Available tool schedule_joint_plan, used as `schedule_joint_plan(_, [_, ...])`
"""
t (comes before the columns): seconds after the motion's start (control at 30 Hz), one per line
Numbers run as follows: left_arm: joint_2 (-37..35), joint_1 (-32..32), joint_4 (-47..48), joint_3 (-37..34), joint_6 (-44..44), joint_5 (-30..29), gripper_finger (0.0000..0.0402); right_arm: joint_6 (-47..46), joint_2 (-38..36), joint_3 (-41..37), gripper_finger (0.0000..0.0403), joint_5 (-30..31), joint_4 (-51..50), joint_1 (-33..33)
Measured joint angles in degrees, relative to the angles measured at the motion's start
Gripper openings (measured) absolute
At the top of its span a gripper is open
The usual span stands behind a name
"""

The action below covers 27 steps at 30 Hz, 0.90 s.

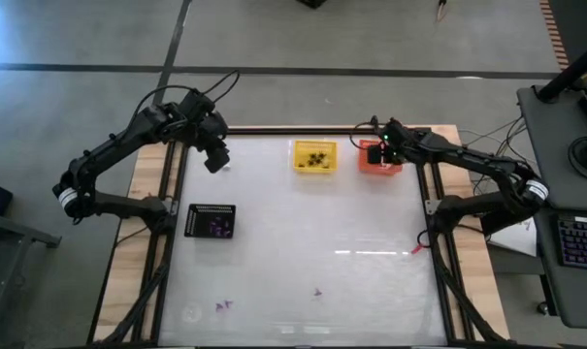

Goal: Sort Halloween decoration
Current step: Put the white skeleton toy into the orange bin, then put the purple witch hat toy into the black bin

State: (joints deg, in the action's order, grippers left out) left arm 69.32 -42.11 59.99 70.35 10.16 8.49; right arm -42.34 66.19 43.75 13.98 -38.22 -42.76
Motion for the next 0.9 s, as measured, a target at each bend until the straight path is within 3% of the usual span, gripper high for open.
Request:
schedule_joint_plan(0.27, [0.0,0.02,0.0,0.0,-0.35,0.0,0.0087,5.92,0.0,0.0,0.0068,-0.02,0.08,-3.63])
schedule_joint_plan(0.57, [0.0,0.13,1.7,0.0,-5.85,0.09,0.0087,5.93,-0.14,0.0,0.0125,-2.73,0.12,-3.92])
schedule_joint_plan(0.73, [-0.02,1.74,5.02,-0.25,-9.36,5.87,0.0087,5.96,-0.48,0.0,0.0129,-10.73,0.21,-3.85])
schedule_joint_plan(0.9, [-0.02,8.32,6.22,-2.56,-13.46,10.65,0.0087,5.96,-0.5,0.0,0.0122,-11.28,0.52,-3.87])
